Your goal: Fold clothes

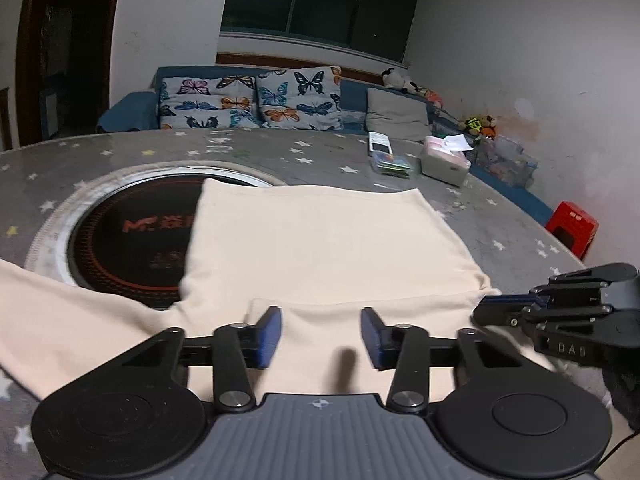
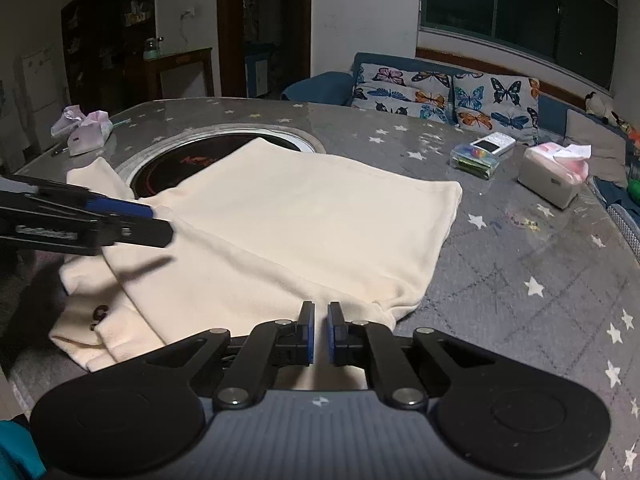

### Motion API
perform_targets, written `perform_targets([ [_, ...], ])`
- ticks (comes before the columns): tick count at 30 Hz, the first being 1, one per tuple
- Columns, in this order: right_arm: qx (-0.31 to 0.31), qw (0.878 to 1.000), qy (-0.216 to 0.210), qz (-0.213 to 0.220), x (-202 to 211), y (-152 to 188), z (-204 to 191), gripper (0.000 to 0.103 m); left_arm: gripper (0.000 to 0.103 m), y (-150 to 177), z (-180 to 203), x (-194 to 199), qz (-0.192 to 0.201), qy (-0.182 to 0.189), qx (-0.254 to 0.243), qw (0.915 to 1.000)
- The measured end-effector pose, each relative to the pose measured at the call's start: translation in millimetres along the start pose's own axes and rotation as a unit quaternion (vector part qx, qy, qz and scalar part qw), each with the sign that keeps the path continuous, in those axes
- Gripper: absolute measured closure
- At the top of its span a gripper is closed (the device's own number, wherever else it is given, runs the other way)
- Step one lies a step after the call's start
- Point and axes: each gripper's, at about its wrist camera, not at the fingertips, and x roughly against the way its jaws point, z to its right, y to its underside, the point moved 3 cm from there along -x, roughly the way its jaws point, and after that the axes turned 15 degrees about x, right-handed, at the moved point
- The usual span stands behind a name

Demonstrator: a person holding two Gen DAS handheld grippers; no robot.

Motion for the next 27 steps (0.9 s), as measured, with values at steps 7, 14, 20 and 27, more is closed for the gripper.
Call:
perform_targets([
  [7,0.010,1.000,-0.018,-0.002,5.5,1.2,-10.1,0.089,0.063,2.1,0.1,-13.1,-0.007,-0.004,-0.009,0.9999],
  [14,0.012,1.000,-0.016,-0.006,12.1,2.6,-11.1,0.086,0.064,-3.4,-24.7,-3.6,0.006,-0.030,0.006,0.9995],
  [20,0.033,0.999,-0.042,-0.008,8.4,-2.8,-29.5,0.082,0.064,-6.1,-50.8,10.7,0.017,-0.063,0.017,0.9977],
  [27,0.077,0.995,-0.061,0.002,5.2,-24.1,-54.6,0.082,0.061,-10.8,-85.3,36.9,0.042,-0.110,0.040,0.9922],
])
